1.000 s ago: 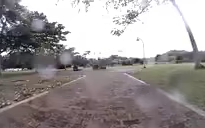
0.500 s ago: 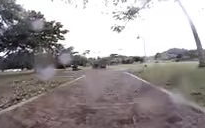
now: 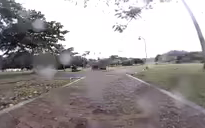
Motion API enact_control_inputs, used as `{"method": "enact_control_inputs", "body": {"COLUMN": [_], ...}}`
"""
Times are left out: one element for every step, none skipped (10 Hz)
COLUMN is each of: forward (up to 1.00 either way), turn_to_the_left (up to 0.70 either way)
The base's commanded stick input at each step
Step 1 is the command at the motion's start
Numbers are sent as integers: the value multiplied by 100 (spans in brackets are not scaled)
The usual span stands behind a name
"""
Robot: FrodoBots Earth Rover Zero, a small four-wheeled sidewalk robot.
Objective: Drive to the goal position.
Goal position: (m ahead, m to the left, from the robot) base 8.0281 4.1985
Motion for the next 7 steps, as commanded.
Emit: {"method": "enact_control_inputs", "body": {"forward": [70, 70, 70, 70, 70, 70, 70], "turn_to_the_left": [0, 0, 0, 0, 0, 0, 0]}}
